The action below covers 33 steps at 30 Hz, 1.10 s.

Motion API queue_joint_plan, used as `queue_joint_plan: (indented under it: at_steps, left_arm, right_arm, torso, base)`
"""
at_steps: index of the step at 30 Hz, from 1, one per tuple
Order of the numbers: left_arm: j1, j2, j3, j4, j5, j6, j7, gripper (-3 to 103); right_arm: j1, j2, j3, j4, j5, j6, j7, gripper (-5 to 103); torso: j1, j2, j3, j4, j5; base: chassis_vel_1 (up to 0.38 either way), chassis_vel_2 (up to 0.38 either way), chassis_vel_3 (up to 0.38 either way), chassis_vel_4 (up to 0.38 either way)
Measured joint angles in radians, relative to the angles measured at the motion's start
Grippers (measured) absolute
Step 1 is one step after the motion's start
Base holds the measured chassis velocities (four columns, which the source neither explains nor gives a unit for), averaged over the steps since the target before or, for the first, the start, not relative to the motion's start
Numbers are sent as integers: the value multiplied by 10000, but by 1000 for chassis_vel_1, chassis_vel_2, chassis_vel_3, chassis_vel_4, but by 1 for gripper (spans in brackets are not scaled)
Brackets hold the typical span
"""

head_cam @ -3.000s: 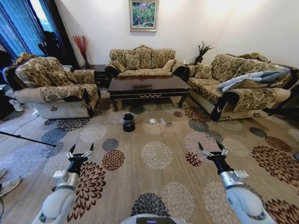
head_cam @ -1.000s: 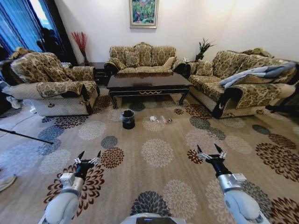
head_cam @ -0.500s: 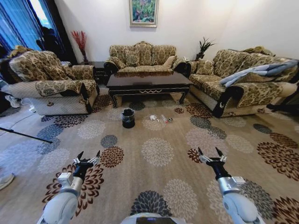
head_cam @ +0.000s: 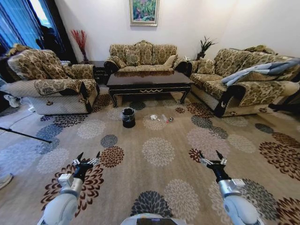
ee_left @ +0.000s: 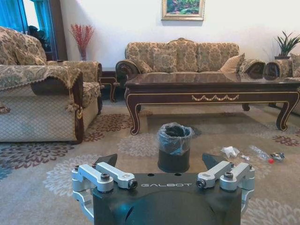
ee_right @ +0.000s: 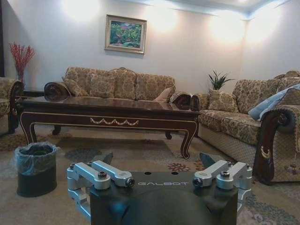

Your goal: Move to the front of the table and pick up the trash from the floor, then place it into the trash bin.

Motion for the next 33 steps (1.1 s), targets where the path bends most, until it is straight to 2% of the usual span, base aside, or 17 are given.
queue_joint_plan:
  at_steps: [33]
  left_arm:
    - [-44,142,48,-27,7,-105,78,100]
  right_arm:
    - [-46,-5,-39,47,-389,111,-183,100]
  torso:
    - [-590,-1404,-813,0,1]
  base:
    - [0,0,0,0]
